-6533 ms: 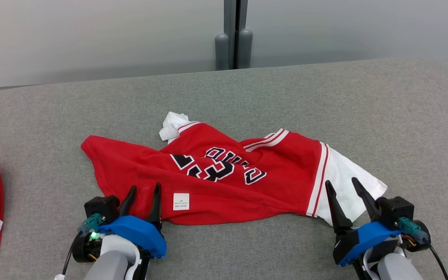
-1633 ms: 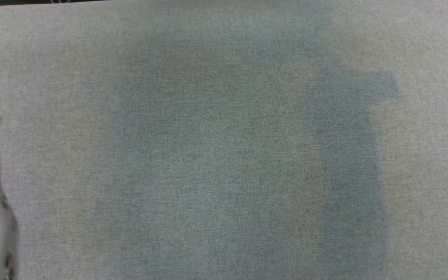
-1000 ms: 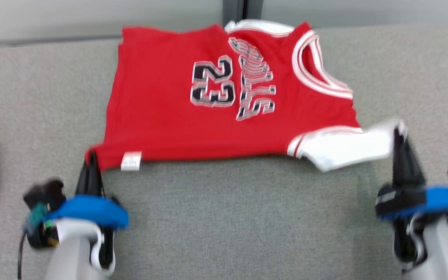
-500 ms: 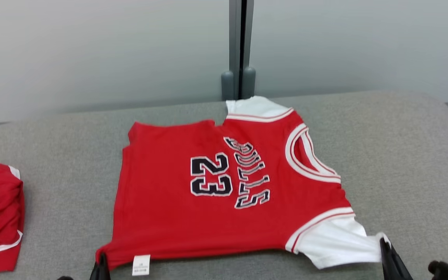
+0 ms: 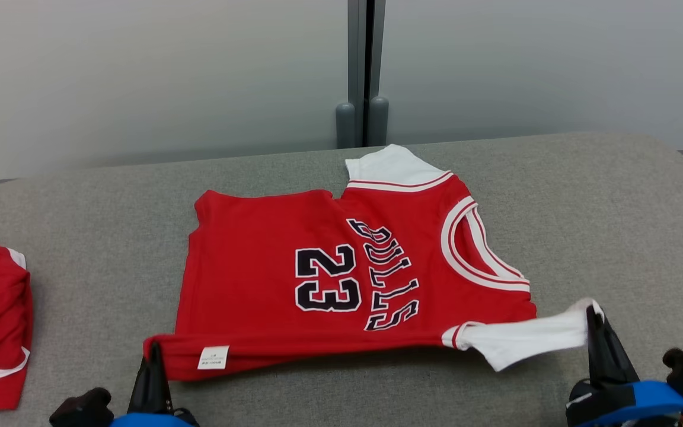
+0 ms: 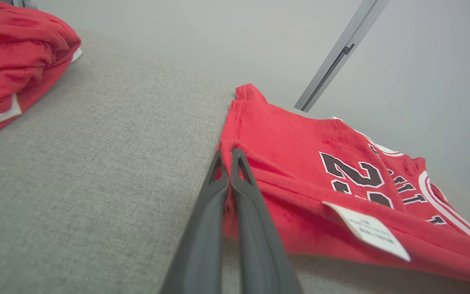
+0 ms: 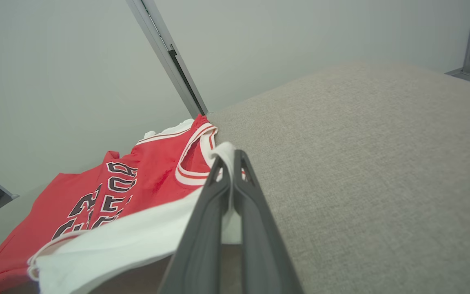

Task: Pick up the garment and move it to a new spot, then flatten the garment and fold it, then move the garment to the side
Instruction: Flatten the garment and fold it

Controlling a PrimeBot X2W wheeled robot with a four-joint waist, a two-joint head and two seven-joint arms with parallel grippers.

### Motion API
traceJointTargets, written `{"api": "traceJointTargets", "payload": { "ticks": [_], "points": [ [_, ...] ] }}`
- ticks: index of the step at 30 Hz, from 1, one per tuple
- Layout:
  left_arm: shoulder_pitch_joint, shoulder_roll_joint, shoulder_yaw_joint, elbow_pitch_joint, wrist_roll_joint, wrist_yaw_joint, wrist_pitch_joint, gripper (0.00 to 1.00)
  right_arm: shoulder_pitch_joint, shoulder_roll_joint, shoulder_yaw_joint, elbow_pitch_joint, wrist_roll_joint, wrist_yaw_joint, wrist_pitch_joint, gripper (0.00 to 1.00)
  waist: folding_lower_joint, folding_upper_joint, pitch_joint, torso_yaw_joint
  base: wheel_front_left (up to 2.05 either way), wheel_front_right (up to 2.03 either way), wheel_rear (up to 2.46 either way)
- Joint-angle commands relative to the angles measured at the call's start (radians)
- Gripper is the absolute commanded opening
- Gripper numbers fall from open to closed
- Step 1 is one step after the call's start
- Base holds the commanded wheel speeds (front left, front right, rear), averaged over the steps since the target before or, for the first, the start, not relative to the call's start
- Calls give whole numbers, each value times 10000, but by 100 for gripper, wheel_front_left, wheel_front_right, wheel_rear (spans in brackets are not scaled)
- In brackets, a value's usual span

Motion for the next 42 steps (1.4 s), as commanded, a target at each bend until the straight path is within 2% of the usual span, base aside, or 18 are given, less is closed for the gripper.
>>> {"api": "traceJointTargets", "payload": {
  "ticks": [1, 11, 20, 28, 29, 30, 38, 42],
  "points": [
    [-382, 28, -118, -73, 68, 50, -28, 0, -434, 8, -18, 31, -98, -2, -58, 0, 1, 2, 198, 95, 0, 0, 0],
    [-2267, 31, -1069, 971, 536, 84, -27, 0, -3124, -131, 70, 1264, -798, -1, -56, 0, 1, 2, 1255, 348, 0, 0, 0],
    [-3492, 28, -971, 1637, 843, 66, -28, 0, -4647, -190, -348, 2428, -1455, -1, -58, 0, 1, 2, 1892, 483, 0, 0, 0],
    [-4301, 25, -902, 2160, 1127, 13, -28, 0, -5292, -132, -393, 3118, -2080, -1, -56, 2, 1, 2, 2212, 573, 0, 0, 0],
    [-4342, 26, -894, 2216, 1175, -7, -28, 47, -5325, -94, -388, 3136, -2120, -1, -58, 100, 1, 2, 2232, 563, 0, 0, 0],
    [-4370, 23, -908, 2244, 1184, -17, -27, 100, -5345, -63, -357, 3035, -2186, -1, -58, 100, 1, 2, 2244, 556, 0, 0, 0],
    [-3409, 21, -575, 1139, 864, 410, -28, 100, -3979, 42, -492, 1846, -2125, -1, -56, 100, 1, 2, 2050, 478, 0, 0, 0],
    [-2708, 23, -798, 791, 648, 571, -28, 100, -2982, -84, -403, 2215, -1974, -1, -56, 100, 1, 2, 1836, 451, 0, 0, 0]
  ]
}}
